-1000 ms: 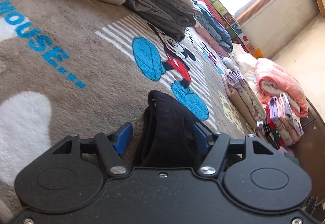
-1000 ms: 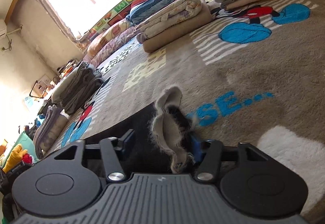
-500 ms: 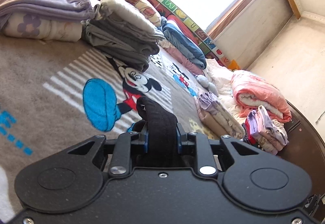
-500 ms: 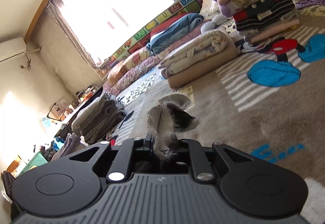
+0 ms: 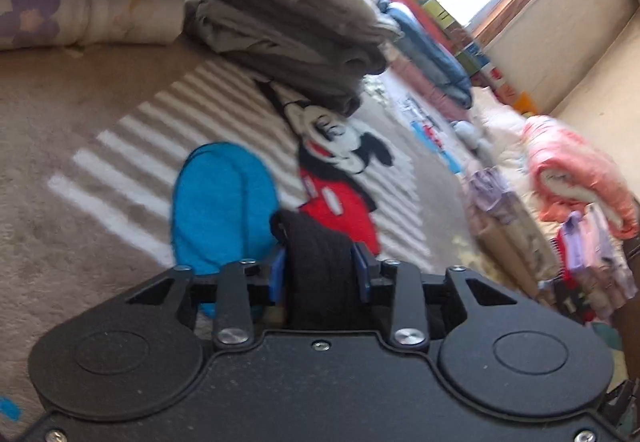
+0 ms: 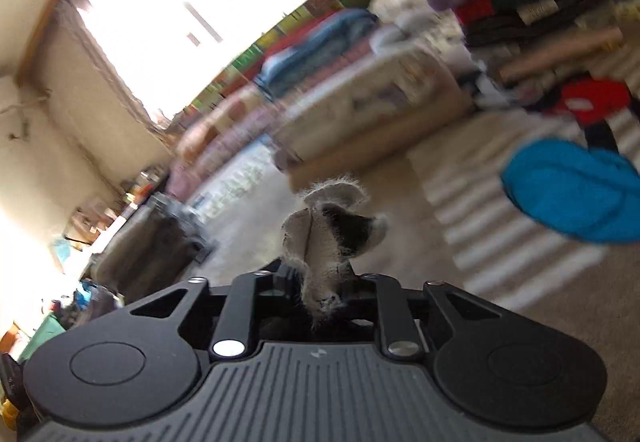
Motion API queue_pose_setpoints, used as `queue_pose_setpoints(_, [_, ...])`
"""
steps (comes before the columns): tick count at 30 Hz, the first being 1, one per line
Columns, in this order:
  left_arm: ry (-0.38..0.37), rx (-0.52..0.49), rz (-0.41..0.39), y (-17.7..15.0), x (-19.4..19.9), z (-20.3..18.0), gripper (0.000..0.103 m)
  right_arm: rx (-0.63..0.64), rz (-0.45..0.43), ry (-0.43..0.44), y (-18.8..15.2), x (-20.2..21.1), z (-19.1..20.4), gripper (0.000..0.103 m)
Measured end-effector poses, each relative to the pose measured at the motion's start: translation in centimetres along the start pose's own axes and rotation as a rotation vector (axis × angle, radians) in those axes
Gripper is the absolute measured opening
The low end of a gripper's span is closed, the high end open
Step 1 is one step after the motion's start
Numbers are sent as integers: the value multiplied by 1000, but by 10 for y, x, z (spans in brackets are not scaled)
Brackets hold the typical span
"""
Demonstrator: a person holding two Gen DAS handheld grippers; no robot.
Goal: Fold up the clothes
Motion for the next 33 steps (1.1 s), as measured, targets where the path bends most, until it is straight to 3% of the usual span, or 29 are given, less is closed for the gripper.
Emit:
queue_pose_setpoints(1, [-12,16,-12,4,3,3,45,-25,-9,-1,-5,0,-10,33])
queue_pose_setpoints(3, [-36,17,-37,13,7,3,46,-58,-42,15,1,8,-9,38])
queue_pose_setpoints(5, [-54,20,-45,19,7,3,46,9,-71,39,12,9,2,62])
queue_pose_setpoints(7, [-68,33,-34,19,5,4,46,81,-86,66,21,8,12,62])
queue_pose_setpoints(13, [-80,-14,19,16,-9,0,46,177,-20,137,27,-12,18,62])
queue_pose_setpoints(20, [-123,-80,79,9,-18,-6,46,194,29,181,24,-23,14,62])
queue_pose_setpoints(22, [-121,-113,79,7,-17,-7,42,204,43,194,23,-27,15,62])
queue_pose_setpoints(24, [-116,-145,71,6,-17,-8,36,226,62,209,20,-31,18,58])
queue_pose_setpoints(26, [-112,-179,50,5,-16,-11,32,247,64,200,16,-32,18,34])
queue_pose_setpoints(27, [-117,-201,33,6,-14,-14,30,258,54,188,16,-31,18,31])
queue_pose_setpoints(30, [-149,-255,-27,10,-4,-23,23,275,15,222,20,-22,26,9])
queue_pose_setpoints(33, [-189,-283,-81,14,8,-30,23,292,-30,263,24,-10,35,4])
Point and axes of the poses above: each gripper's, at about its wrist camera, not at the fingertips, and x roughly against the way its jaws point, z to its left, y to its top, the point moved 7 cm from there along -x, roughly the way its jaws point, and after that the axes turned 15 degrees about -z, right-handed, at the moved point
